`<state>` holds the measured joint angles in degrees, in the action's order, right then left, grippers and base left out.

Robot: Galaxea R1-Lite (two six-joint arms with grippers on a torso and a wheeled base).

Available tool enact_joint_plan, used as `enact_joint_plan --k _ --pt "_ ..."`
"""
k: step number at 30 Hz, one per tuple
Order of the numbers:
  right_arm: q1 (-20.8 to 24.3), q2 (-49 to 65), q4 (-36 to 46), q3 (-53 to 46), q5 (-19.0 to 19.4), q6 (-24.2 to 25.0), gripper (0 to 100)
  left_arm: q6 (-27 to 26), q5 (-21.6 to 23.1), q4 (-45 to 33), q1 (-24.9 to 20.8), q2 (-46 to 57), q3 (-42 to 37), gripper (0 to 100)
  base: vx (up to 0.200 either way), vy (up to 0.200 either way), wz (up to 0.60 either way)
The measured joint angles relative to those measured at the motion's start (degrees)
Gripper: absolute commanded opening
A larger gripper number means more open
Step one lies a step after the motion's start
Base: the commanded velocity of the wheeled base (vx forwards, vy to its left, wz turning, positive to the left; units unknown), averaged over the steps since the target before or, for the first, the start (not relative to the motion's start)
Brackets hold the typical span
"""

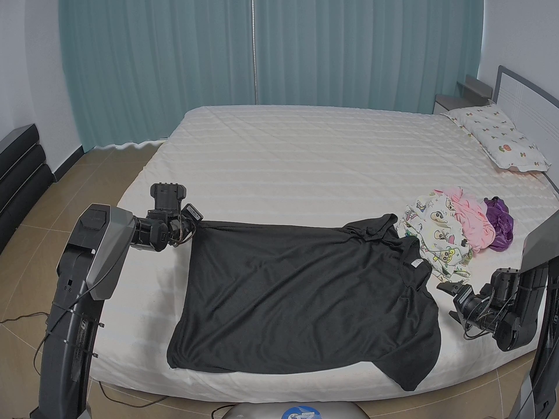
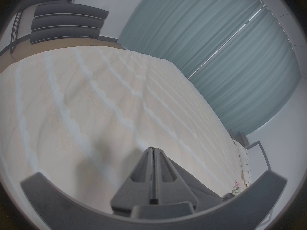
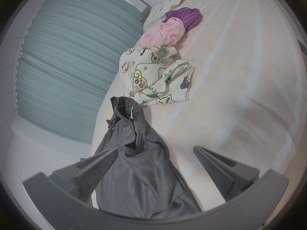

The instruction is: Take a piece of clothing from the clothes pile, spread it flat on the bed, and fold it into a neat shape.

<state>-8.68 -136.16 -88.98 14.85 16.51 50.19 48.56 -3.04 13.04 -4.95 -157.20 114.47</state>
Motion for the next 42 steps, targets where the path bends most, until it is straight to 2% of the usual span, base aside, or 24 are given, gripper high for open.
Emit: enact_joint_plan --k 22,23,36,42 --pt "0.3 0.0 0.0 -0.4 0.0 0.0 100 0.0 -0.4 1.2 4.4 1.4 0.1 0 0.0 0.0 0.0" --pt "0.3 0.0 0.0 -0.4 0.0 0.0 100 0.0 -0.4 1.2 4.5 1.5 0.1 100 0.0 0.0 0.0" --pt "0.7 0.0 0.0 -0.6 0.0 0.0 100 0.4 0.8 -2.0 4.5 3.1 -1.0 100 0.0 0.0 0.0" --pt "0.8 0.0 0.0 -0.6 0.0 0.0 100 0.7 5.8 -1.7 4.5 8.0 -10.7 100 0.0 0.0 0.0"
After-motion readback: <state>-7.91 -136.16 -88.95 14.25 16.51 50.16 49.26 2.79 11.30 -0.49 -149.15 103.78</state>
